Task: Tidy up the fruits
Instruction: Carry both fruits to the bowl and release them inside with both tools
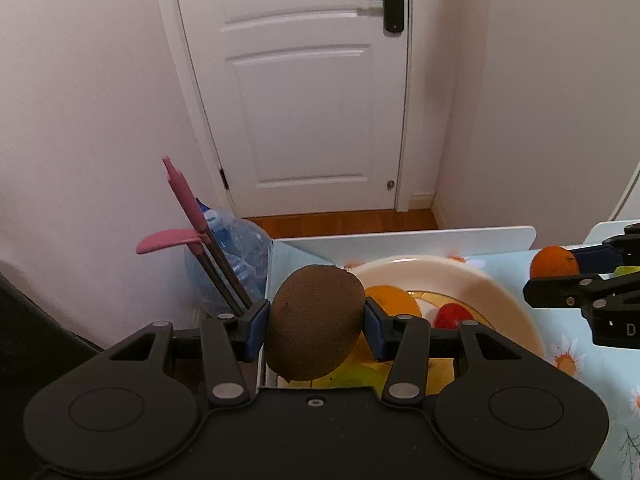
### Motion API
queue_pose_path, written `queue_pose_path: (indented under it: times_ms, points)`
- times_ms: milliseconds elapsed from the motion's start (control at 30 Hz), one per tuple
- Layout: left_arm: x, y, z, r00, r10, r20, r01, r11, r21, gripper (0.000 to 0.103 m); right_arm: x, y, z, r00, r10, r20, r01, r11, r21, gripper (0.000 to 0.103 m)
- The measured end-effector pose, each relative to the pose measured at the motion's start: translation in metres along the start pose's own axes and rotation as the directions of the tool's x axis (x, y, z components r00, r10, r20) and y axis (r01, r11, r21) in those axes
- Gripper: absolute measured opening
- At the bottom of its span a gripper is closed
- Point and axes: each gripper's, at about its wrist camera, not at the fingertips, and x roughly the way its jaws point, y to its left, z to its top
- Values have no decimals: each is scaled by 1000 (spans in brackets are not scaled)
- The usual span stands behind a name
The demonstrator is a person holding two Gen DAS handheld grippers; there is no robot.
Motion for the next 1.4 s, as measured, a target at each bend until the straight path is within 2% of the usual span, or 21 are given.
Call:
queue_pose_path:
  times_ms: [267,433,467,567,600,767,900,1100,1333,1400]
  points:
    - [22,5,-3,999,-27,-38,26,1000,-11,54,13,-1,-3,1000,-4,-24,5,1000,20,51]
    - [22,8,-1,998,-45,-34,44,999,-28,55,15,-1,-3,1000,-9,-29,9,1000,21,51]
    - [19,8,-2,998,-48,-27,48,998,-28,60,14,-1,-1,1000,-9,-29,9,1000,20,51]
    - [7,8,-1,999,-49,15,49,999,-23,83,12,0,2,1000,-10,-24,10,1000,16,51]
    - [2,8,-1,999,-48,24,48,999,-23,86,10,0,4,1000,-9,-22,10,1000,14,51]
    - [-18,11,-4,998,-39,40,40,998,-41,87,7,2,12,1000,-1,-11,1,1000,-9,51]
    - [-30,16,-9,998,-32,56,36,997,-64,95,10,5,18,1000,25,-5,-25,999,-25,51]
    - [-42,16,-16,997,-20,72,26,997,-77,95,26,11,22,996,92,-1,-92,994,-66,51]
    - [-45,12,-25,997,-19,74,23,998,-54,95,44,15,16,991,130,12,-129,988,-83,53]
    - [-45,11,-28,997,-17,72,21,999,-48,95,43,13,15,990,138,26,-135,988,-75,65]
